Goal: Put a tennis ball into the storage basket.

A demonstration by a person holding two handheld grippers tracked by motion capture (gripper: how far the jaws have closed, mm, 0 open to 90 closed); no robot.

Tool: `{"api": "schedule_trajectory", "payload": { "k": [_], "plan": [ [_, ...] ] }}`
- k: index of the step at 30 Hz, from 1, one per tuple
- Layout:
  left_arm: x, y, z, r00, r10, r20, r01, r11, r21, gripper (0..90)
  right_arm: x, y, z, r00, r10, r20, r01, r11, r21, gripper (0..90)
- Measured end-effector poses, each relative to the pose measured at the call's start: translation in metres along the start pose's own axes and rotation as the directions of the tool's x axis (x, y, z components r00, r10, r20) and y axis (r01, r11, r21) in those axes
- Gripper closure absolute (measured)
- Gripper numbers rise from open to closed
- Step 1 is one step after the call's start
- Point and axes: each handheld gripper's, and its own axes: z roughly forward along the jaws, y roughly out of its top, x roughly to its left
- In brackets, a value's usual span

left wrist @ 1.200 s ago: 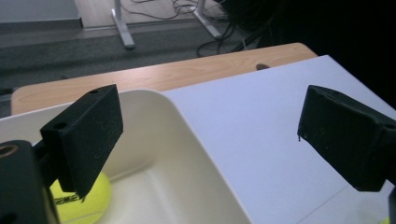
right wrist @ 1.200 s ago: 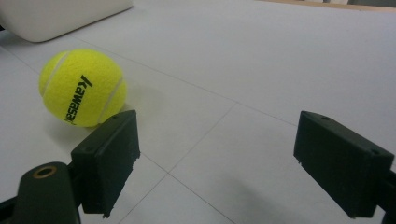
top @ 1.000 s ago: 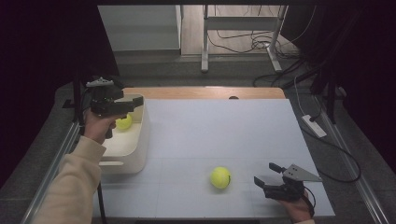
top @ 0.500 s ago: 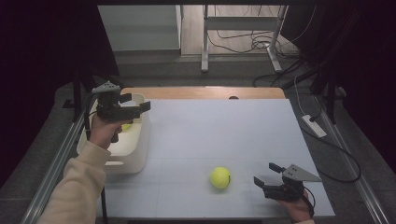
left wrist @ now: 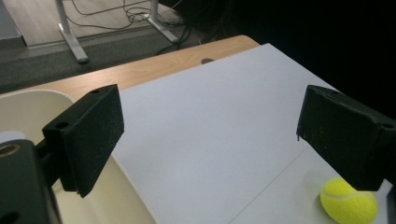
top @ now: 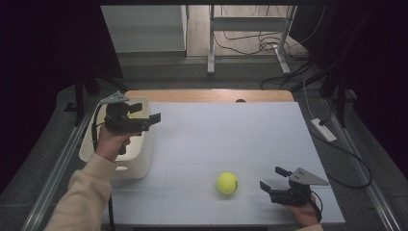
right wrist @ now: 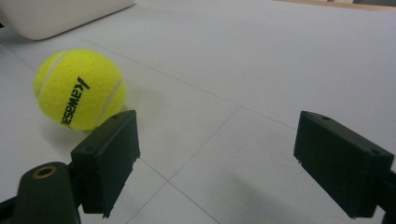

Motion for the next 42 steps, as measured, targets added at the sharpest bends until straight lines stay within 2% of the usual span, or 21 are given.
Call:
{"api": "schedule_trajectory", "payload": {
  "k": [8, 18, 29, 33, 38, 42],
  "plan": [
    [-0.011, -0.002, 0.004, 0.9993, 0.013, 0.036, -0.013, 0.9998, 0.014, 8.2, 0.002, -0.001, -0.004, 1.0, -0.003, 0.008, 0.003, 1.0, 0.0, 14.1],
    [-0.022, -0.003, 0.01, 0.9977, 0.037, 0.056, -0.039, 0.9987, 0.033, 8.2, 0.001, -0.002, -0.006, 0.9999, -0.004, 0.009, 0.004, 1.0, 0.003, 14.0],
    [-0.028, -0.006, 0.011, 0.9967, 0.045, 0.067, -0.048, 0.9982, 0.036, 8.2, 0.001, -0.001, -0.002, 0.9999, -0.01, 0.001, 0.01, 1.0, 0.002, 14.0],
    [-0.033, -0.008, 0.014, 0.995, 0.057, 0.082, -0.061, 0.9968, 0.052, 8.2, 0.001, -0.001, -0.002, 0.9999, -0.015, -0.005, 0.015, 1.0, 0.001, 14.0],
    [-0.042, -0.011, 0.019, 0.991, 0.088, 0.1, -0.096, 0.9921, 0.081, 8.2, 0.002, -0.001, -0.001, 0.9999, -0.014, -0.006, 0.014, 1.0, 0.002, 14.0],
    [-0.046, -0.014, 0.023, 0.9894, 0.095, 0.11, -0.106, 0.9898, 0.096, 8.0, 0.002, -0.001, -0.002, 0.9999, -0.015, -0.006, 0.015, 1.0, 0.001, 14.0]
  ]
}}
